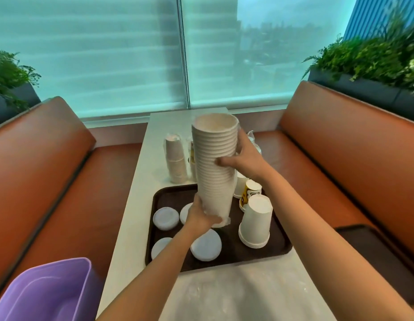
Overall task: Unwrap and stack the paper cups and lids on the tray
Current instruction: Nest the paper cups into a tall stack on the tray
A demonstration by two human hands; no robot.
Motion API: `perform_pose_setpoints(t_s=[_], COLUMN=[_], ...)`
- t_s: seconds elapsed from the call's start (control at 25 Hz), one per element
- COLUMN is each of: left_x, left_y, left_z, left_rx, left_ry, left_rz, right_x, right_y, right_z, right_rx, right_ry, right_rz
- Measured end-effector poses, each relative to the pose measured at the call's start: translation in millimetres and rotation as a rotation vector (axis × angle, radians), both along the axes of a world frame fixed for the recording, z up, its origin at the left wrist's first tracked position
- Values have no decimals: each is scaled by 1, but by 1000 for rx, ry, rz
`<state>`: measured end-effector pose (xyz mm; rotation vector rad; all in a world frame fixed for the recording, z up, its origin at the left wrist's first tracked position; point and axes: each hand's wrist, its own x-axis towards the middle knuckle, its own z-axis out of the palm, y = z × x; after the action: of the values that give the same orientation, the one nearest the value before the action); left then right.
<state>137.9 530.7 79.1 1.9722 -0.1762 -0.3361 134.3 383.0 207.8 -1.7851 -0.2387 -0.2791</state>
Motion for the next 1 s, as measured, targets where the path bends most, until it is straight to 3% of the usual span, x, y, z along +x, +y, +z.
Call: perform_pose_setpoints(t_s=[0.12,0.56,0.6,0.68,0.76,0.84,1.0], left_x=[17,39,43,51,58,64,68], left_y=[-20,-39,-37,-32,-25,-27,-50], left_z=[-8,-25,-22,-6,28,70,110], left_rx=[176,142,119,-173,-535,-644,-397], left_ry=[20,44,35,64,-66,-265,-470], left_rz=[-57,-110,-126,-116,-30,-28,-75], right_x=[1,15,16,18,17,21,28], right_y=[-3,-29,-31,-33,-30,-25,-17], right_z=[-16,-62,-62,-61,-57,-55,-58], right_rx=[-45,44,49,62,74,91,109], right_ry=[-8,95,101,123,96,48,23], right_rz=[-44,-119,-116,-107,-118,-172,-257])
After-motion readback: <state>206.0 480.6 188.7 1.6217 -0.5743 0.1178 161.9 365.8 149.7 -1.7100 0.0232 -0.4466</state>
